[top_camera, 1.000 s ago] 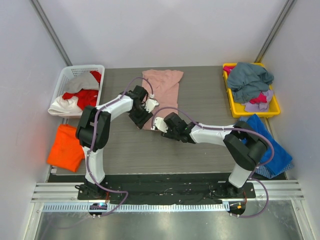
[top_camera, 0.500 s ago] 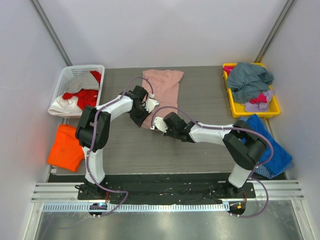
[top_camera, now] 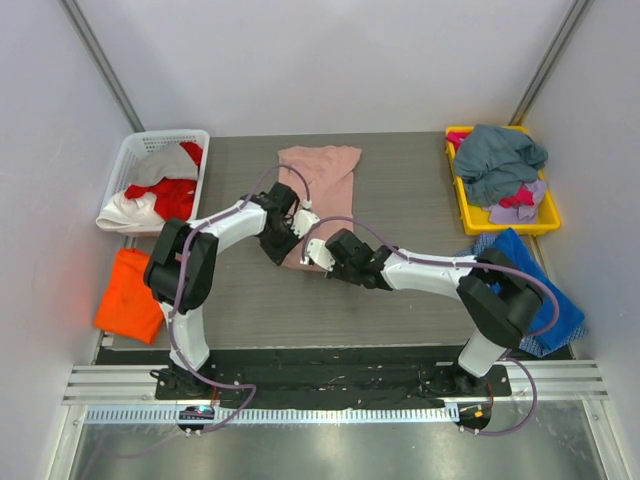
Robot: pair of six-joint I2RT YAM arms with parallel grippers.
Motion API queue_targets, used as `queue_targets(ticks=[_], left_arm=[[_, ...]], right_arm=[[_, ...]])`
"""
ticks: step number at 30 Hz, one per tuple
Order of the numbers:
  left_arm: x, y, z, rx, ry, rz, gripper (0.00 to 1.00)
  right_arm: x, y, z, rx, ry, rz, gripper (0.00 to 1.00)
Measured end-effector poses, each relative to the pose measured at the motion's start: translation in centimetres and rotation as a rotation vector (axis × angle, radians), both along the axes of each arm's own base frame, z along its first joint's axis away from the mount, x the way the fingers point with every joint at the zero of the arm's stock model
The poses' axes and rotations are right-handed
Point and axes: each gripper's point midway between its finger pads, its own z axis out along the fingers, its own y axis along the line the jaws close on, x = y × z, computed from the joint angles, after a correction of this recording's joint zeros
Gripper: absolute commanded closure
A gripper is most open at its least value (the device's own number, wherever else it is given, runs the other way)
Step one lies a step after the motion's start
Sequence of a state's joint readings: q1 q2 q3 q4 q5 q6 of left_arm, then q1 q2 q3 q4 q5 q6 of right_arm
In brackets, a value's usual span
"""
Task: Fold and stack the t-shirts
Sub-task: Grab one side of the 2/3 rectangular tshirt with both arms
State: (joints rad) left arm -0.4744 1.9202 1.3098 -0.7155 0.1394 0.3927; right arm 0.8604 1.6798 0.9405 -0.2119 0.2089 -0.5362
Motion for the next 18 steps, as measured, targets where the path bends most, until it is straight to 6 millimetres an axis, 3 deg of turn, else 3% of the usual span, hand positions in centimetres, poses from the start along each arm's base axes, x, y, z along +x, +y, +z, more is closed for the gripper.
queue_targets(ticks=[5, 11, 18], left_arm=[[-2.9, -0.2, 0.0, 0.026, 0.014, -0.048, 1.00], [-7.1, 0.6, 0.0, 0.058, 0.039, -0.104, 1.00], [-9.9, 1.8, 0.8, 0.057, 0.034, -0.120, 1.00]], right_arm=[[-2.2, 0.5, 1.2, 0.028, -0.001, 0.036, 0.99], [-6.9, 1.0, 0.8, 0.028, 0.052, 0.117, 0.99], [-12.2, 2.6, 0.4, 0.029, 0.115, 0.238, 0.99]])
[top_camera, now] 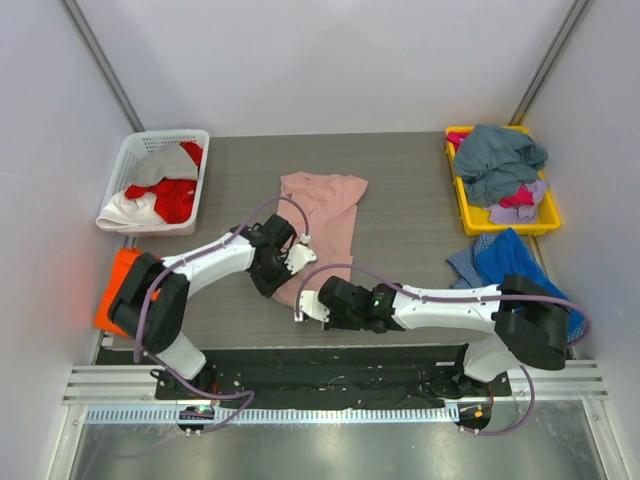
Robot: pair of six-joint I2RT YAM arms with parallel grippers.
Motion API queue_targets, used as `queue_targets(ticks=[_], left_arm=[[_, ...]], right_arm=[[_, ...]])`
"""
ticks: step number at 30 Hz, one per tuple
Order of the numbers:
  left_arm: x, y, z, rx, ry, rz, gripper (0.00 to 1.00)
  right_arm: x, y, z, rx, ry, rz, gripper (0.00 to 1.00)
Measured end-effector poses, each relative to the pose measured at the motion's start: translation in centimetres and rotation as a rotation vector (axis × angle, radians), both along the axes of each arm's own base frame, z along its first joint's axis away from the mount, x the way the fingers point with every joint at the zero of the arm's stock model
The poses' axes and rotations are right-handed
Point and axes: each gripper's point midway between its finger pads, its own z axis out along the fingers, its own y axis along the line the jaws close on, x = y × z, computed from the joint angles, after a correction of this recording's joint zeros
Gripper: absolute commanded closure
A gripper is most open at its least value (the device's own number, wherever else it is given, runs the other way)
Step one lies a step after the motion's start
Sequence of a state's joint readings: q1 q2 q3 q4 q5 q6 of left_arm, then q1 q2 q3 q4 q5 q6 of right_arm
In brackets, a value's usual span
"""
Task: Fold and stack the t-shirts
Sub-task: Grab one side of the 2/3 rectangular tshirt with both arms, then fold the long partially folded tshirt into a neat square
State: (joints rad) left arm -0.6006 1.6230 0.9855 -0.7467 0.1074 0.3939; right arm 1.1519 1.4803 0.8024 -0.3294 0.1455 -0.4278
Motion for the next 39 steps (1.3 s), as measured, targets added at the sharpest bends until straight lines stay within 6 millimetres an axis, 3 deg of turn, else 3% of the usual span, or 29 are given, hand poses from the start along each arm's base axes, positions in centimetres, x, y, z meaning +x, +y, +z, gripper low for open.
queue_targets(ticks=[4, 7, 17, 27, 34, 39], left_arm=[[-1.4, 0.2, 1.1, -0.028, -0.019, -0.017, 1.00], [-2.2, 0.2, 1.9, -0.053, -0.039, -0.027, 1.00], [-1.4, 0.1, 4.6, -0.086, -0.134, -0.010, 1.00], [1.4, -0.5, 6.8, -0.094, -0.248, 0.012, 1.00], [5.3, -1.9, 10.1, -0.163, -0.373, 0.046, 1.00], [9.1, -2.5, 11.3, -0.178, -0.420, 0.071, 1.00]], right_arm=[[-1.9, 0.5, 0.5, 0.024, 0.023, 0.043, 0.99], [-2.1, 0.6, 1.2, 0.044, 0.014, 0.047, 0.99], [0.8, 0.3, 5.0, 0.057, -0.150, 0.008, 0.99], [7.1, -1.3, 9.5, 0.093, -0.267, -0.135, 0.99], [10.4, -2.3, 12.4, 0.127, -0.321, -0.207, 0.99], [12.5, -2.8, 13.1, 0.130, -0.339, -0.248, 0.99]])
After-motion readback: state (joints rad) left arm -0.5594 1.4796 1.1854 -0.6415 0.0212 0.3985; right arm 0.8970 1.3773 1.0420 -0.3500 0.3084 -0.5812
